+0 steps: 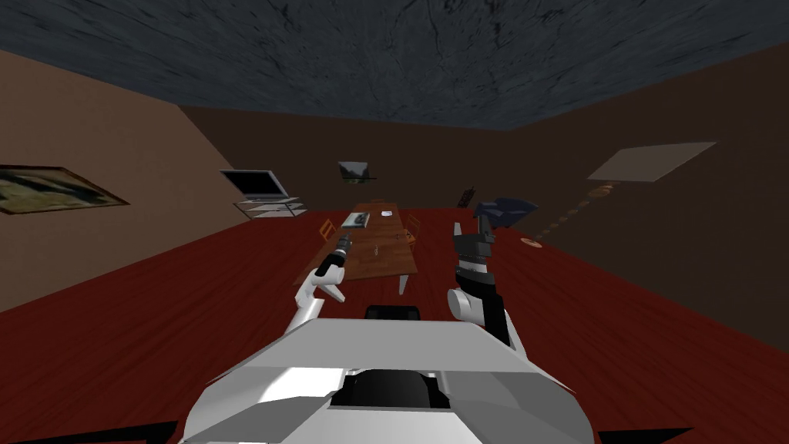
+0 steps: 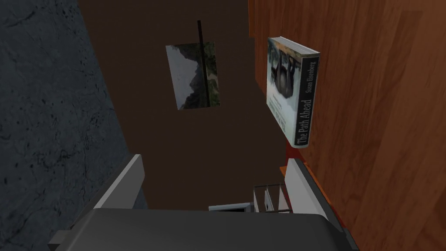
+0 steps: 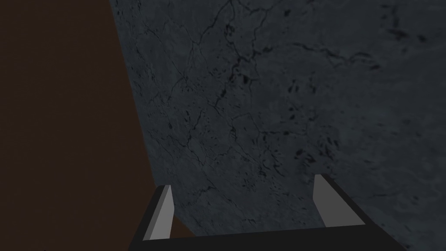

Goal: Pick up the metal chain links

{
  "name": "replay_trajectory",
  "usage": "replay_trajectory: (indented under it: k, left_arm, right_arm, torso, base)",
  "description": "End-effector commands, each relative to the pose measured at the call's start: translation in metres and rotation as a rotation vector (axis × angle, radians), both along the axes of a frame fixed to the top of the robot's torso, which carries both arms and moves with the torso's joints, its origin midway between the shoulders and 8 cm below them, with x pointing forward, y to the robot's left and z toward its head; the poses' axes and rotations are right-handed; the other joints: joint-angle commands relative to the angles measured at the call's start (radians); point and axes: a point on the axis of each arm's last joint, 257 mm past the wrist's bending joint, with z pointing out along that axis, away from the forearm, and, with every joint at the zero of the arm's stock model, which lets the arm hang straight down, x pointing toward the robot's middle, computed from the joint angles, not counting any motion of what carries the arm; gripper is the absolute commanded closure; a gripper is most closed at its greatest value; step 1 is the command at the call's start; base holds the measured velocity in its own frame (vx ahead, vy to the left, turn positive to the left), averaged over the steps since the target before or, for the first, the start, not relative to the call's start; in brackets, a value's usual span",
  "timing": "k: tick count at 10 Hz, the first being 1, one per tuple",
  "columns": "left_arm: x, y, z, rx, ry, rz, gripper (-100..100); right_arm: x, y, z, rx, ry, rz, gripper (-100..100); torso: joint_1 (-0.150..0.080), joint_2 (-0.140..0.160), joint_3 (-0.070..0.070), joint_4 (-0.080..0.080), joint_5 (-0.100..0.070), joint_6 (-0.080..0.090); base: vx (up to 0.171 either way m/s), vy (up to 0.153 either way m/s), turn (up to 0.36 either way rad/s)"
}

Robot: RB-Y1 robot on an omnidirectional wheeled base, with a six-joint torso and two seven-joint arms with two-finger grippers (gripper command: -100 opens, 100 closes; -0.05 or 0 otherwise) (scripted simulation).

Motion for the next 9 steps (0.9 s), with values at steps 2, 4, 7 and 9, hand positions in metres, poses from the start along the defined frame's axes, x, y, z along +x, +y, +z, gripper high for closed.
replay_trajectory:
  k: [2,4,7,9]
  left_arm:
    - [0.006,0.001,-0.024,-0.024,0.072,0.012,-100]
    - [0.014,0.001,-0.052,-0.056,0.156,0.024,-100]
    - [0.018,0.000,-0.083,-0.087,0.245,0.037,-100]
    - [0.019,-0.001,-0.100,-0.103,0.296,0.044,-100]
  right_arm:
    - [0.000,0.000,0.000,0.000,0.000,0.000,0]
    - [0.000,0.000,0.000,0.000,0.000,0.000,0]
    - [0.000,0.000,0.000,0.000,0.000,0.000,0]
    - [0.000,0.000,0.000,0.000,0.000,0.000,0]
  torso:
    - [0.000,0.000,0.000,0.000,0.000,0.000]
    - [0.000,0.000,0.000,0.000,0.000,0.000]
    - [0.000,0.000,0.000,0.000,0.000,0.000]
    - [0.000,0.001,0.000,0.000,0.000,-0.001]
  base:
    - [0.003,-0.020,-0.069]
    - [0.003,-0.023,-0.082]
    - [0.001,-0.020,-0.062]
    - [0.000,-0.015,-0.048]
